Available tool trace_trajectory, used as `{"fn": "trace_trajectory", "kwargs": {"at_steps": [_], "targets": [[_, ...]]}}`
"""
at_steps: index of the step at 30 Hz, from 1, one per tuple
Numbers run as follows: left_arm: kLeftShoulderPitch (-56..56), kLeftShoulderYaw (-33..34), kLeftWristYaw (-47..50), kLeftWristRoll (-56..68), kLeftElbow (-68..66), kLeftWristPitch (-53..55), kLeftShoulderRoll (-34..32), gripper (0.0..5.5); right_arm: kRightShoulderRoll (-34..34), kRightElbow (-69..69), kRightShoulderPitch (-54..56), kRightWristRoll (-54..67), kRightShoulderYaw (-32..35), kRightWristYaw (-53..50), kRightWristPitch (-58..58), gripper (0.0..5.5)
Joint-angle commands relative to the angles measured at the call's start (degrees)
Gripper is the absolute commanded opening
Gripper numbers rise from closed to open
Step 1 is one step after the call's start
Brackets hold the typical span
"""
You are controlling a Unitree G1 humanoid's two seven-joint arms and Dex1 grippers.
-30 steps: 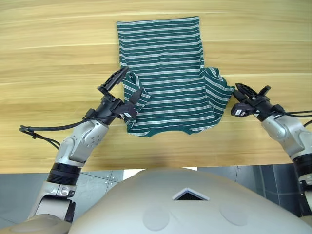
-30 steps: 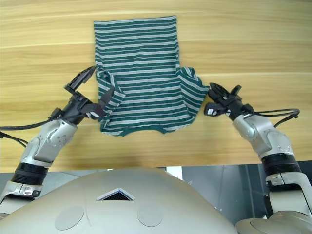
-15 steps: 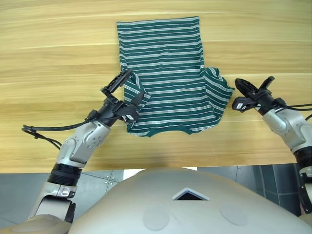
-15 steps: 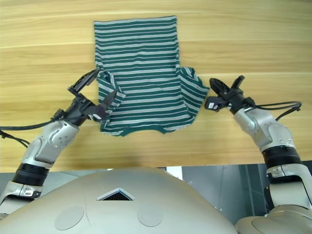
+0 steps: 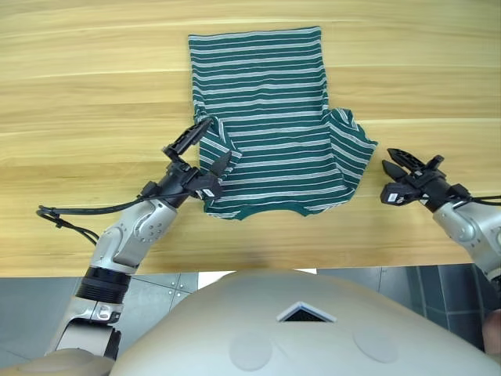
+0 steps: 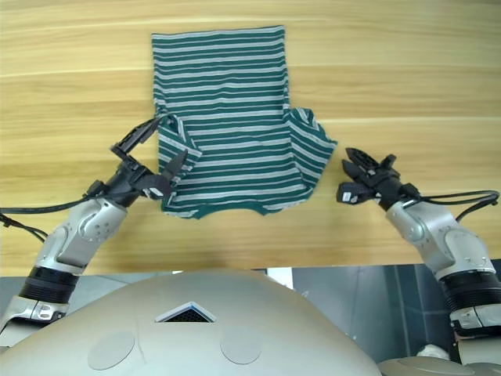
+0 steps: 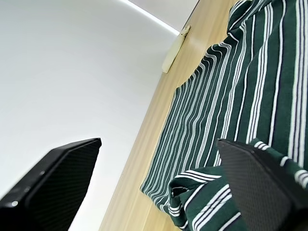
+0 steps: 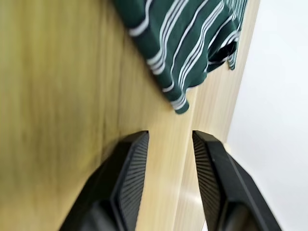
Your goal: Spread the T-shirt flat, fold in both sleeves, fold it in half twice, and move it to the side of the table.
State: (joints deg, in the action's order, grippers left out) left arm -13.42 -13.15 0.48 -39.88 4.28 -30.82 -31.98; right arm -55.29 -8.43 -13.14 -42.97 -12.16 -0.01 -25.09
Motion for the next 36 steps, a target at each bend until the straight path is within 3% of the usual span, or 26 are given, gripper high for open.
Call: {"fn": "trace_trajectory", "kwargs": {"at_steps": [1, 10, 20, 26, 36], "targets": [[0.85, -0.63, -0.77, -0.66, -0.32, 0.62, 0.13, 4.48, 3.60, -3.17, 3.60, -2.69, -4.72, 2.45, -0.74, 1.68], [1.01, -0.90, -0.56, -0.84, -0.69, 0.54, 0.61, 4.48, 6.12, -15.47, 12.54, -4.42, -8.12, -1.30, -1.63, 1.68], [0.76, -0.73, -0.44, -0.77, -0.79, 0.28, 0.31, 4.48, 5.72, -17.16, 13.37, -3.70, -9.47, -2.52, -1.79, 1.68], [0.74, -0.76, -0.87, -0.65, -0.46, 0.33, 0.17, 4.48, 5.37, -16.06, 12.07, -3.37, -10.25, -1.66, -2.28, 0.75], [0.65, -1.10, -1.04, -0.83, -0.33, 0.50, 0.34, 4.48, 3.63, -14.41, 9.57, -2.77, -9.98, -0.37, -1.16, 0.51]]}}
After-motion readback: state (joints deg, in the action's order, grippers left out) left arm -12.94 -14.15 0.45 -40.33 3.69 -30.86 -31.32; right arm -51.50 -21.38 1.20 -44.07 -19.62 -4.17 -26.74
